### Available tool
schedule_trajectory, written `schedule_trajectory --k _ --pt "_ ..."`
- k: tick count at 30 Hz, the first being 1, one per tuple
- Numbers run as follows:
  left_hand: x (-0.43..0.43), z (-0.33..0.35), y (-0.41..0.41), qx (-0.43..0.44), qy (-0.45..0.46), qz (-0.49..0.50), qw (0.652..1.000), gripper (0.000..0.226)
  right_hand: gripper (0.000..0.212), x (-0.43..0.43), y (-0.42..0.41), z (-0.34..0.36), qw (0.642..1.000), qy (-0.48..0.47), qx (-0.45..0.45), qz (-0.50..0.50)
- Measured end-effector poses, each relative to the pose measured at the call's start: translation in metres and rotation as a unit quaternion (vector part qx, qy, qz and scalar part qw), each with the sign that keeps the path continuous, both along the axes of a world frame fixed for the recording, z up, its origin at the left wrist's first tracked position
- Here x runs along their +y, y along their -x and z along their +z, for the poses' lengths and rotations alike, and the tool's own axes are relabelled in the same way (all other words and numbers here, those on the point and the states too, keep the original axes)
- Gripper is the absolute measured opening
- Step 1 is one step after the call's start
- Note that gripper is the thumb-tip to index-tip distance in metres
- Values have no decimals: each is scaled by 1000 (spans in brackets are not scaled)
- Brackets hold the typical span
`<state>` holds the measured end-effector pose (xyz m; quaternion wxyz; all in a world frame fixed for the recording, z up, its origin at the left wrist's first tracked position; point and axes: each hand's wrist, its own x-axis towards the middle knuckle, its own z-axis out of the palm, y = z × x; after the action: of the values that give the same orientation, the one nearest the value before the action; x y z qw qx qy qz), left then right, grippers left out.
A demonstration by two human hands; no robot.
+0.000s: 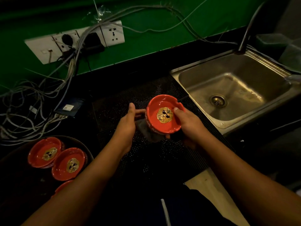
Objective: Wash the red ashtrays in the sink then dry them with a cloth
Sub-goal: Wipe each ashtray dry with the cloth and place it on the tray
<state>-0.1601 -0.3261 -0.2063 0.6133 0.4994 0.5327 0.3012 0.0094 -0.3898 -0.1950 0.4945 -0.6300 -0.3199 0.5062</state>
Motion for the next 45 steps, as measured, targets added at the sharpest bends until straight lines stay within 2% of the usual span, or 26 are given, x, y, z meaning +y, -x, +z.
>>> schedule_trajectory --k 3,4,6,8,11,13,15,17,18,20,21,23,24,27,29,31,32,33,36,38,39,42,45 --pt "-4 6 -3 -49 53 -110 991 53 19 4 -3 2 999 -5 -19 25" --pt "-4 5 -5 -61 71 -109 990 47 23 5 -2 2 998 -10 -45 38" --pt "-5 0 -7 -87 100 -83 988 39 48 8 1 0 996 -8 -74 57" --pt "-7 -2 -8 -121 134 -54 982 46 63 10 -1 -3 997 12 -61 38" --pt "-5 -6 -3 -194 175 -6 965 51 45 12 -20 -12 998 7 25 -63" --pt "-1 -7 2 -235 171 8 957 51 31 12 -35 -9 987 -41 73 -135" --pt "0 -10 3 -251 175 8 952 55 13 12 -44 6 978 -111 77 -159" --pt "-3 -13 1 -262 195 9 945 57 32 11 -42 26 978 -159 69 -113" --pt "-4 -15 -1 -269 206 3 941 56 42 9 -36 35 985 -158 32 -63" --pt "-5 -16 -6 -281 223 -19 933 53 50 6 -18 42 978 -128 -147 72" --pt "-6 -17 -9 -282 228 -22 932 54 50 5 -9 38 949 -110 -260 139" --pt "-6 -19 -11 -282 238 -23 929 58 50 1 3 28 862 -87 -435 246" --pt "-6 -20 -12 -284 241 -25 927 59 50 0 5 23 826 -81 -481 282" --pt "-7 -22 -12 -278 253 -31 926 58 53 -2 3 20 788 -34 -509 343" --pt "-8 -23 -14 -261 260 -36 929 62 51 1 3 15 745 -26 -566 353" --pt "-12 -25 -19 -247 258 -40 933 68 45 3 5 9 724 -44 -609 320" --pt "-13 -26 -22 -243 255 -39 935 69 44 4 6 5 735 -53 -612 288" --pt "-15 -26 -25 -243 252 -36 936 67 44 5 8 2 760 -64 -597 250" --pt "-17 -24 -34 -256 258 -8 931 62 45 14 16 3 861 -87 -480 143" --pt "-12 -22 -36 -257 268 15 928 63 47 20 19 8 893 -80 -412 163" --pt "-8 -22 -35 -256 270 20 928 63 48 21 18 13 889 -75 -401 207" --pt "-1 -21 -30 -258 277 4 926 62 39 25 4 30 835 -46 -408 367" --pt "-7 -24 -35 -245 297 -11 923 55 28 26 -6 41 740 1 -487 464"
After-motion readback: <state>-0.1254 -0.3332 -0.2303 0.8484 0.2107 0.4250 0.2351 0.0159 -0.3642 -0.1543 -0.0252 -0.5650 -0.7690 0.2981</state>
